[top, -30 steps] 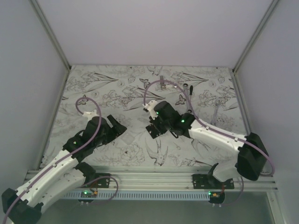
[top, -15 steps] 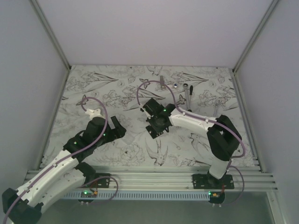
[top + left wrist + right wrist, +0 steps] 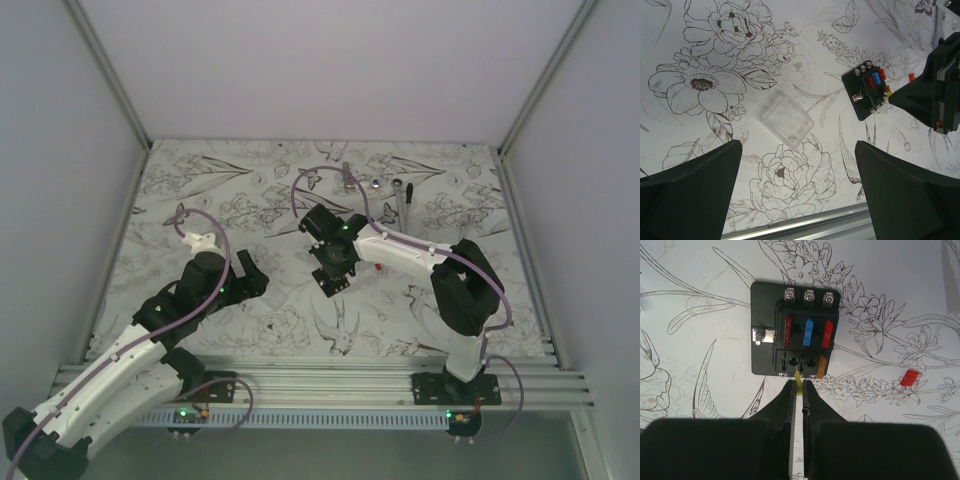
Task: Snap on the fuse box
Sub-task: Install the fuse at the fuse box base.
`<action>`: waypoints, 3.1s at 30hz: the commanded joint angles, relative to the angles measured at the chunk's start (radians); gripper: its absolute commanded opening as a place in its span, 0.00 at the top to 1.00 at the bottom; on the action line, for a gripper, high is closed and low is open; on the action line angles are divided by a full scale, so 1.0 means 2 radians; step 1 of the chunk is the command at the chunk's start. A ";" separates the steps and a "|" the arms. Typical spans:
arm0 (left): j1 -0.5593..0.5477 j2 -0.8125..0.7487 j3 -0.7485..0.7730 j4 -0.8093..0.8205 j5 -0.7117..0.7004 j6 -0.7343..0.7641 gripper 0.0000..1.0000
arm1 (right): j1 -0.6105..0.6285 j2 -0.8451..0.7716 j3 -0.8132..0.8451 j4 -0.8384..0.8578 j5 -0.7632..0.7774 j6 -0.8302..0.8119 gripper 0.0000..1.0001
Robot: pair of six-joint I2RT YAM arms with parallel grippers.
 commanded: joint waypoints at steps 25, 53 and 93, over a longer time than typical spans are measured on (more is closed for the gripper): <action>0.002 -0.003 0.003 -0.014 -0.001 0.010 0.00 | -0.007 0.040 0.039 -0.027 0.020 0.039 1.00; 0.002 0.006 0.009 -0.015 0.000 0.011 0.00 | -0.007 0.052 0.052 -0.028 0.024 0.035 1.00; 0.002 0.010 0.010 -0.015 0.009 0.001 0.00 | -0.005 -0.072 -0.067 0.108 -0.002 -0.049 0.68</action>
